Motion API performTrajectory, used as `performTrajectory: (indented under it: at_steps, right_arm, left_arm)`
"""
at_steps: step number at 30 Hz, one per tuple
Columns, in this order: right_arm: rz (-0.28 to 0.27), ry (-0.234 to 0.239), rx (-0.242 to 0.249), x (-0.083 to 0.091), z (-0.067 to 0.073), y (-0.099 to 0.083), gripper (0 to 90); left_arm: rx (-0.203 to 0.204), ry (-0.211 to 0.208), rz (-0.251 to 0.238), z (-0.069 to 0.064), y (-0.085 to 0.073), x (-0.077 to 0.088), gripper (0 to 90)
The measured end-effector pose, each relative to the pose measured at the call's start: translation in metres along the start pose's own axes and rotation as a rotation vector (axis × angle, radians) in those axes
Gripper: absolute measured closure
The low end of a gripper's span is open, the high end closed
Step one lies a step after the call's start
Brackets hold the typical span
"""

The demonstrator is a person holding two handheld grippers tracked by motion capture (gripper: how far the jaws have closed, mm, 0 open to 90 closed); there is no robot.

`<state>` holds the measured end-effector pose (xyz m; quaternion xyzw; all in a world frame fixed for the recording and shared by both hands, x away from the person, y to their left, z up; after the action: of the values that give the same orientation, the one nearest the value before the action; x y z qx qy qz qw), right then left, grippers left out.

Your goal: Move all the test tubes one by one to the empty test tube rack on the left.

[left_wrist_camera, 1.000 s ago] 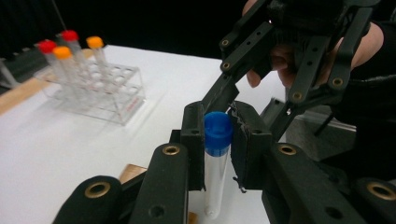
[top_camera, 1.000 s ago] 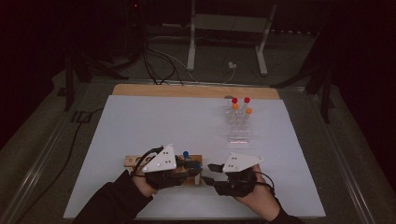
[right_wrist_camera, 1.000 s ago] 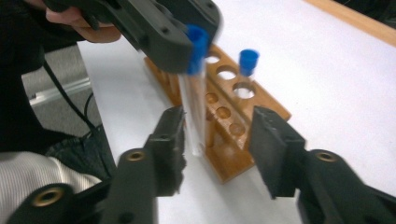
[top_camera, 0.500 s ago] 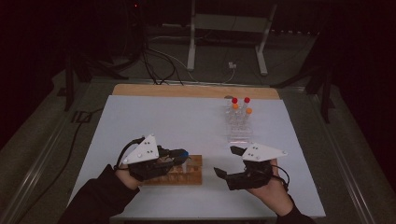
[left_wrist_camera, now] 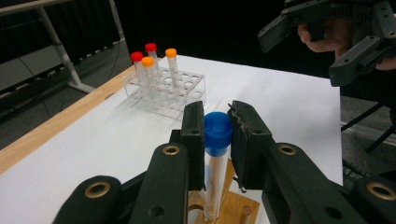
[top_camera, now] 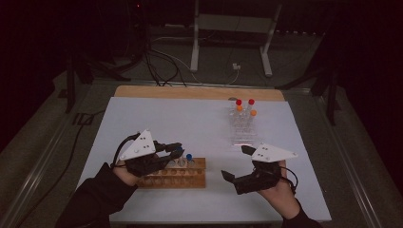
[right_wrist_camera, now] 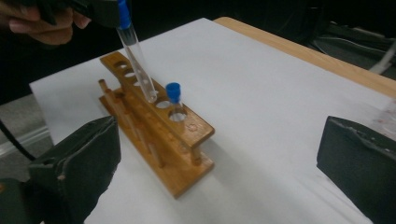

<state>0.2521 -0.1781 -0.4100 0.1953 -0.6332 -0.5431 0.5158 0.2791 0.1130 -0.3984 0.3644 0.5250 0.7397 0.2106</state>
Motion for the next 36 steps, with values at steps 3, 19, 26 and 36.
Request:
performTrajectory:
  at_steps: [3,19,26,36]
  right_arm:
    - [0.001,0.006,0.004,0.000,0.000,-0.001,0.0]
    - [0.000,0.013,0.009,0.001,-0.002,-0.004,0.0]
    - [-0.013,0.019,0.009,0.002,-0.002,-0.003,0.0]
    - [-0.016,0.019,0.008,0.003,-0.002,-0.003,0.0]
  left_arm:
    - [0.004,0.007,0.009,0.003,-0.004,-0.004,77.5]
    - [0.049,0.001,0.075,0.001,-0.042,-0.024,77.4]
    - [0.047,-0.008,0.110,-0.001,-0.052,-0.030,77.4]
    - [0.033,-0.010,0.145,-0.003,-0.057,-0.036,77.3]
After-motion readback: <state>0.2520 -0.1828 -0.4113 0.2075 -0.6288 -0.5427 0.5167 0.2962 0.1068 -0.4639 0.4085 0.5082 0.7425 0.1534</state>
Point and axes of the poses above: each handheld gripper's, and its own axes: x roughly backward along the jaws, y roughly out of its top, z roughly to its left, the point moved 3 cm from there along -x, roughly forward along the jaws, and after that the axes turned 13 degrees about y, right-handed, at the moved point
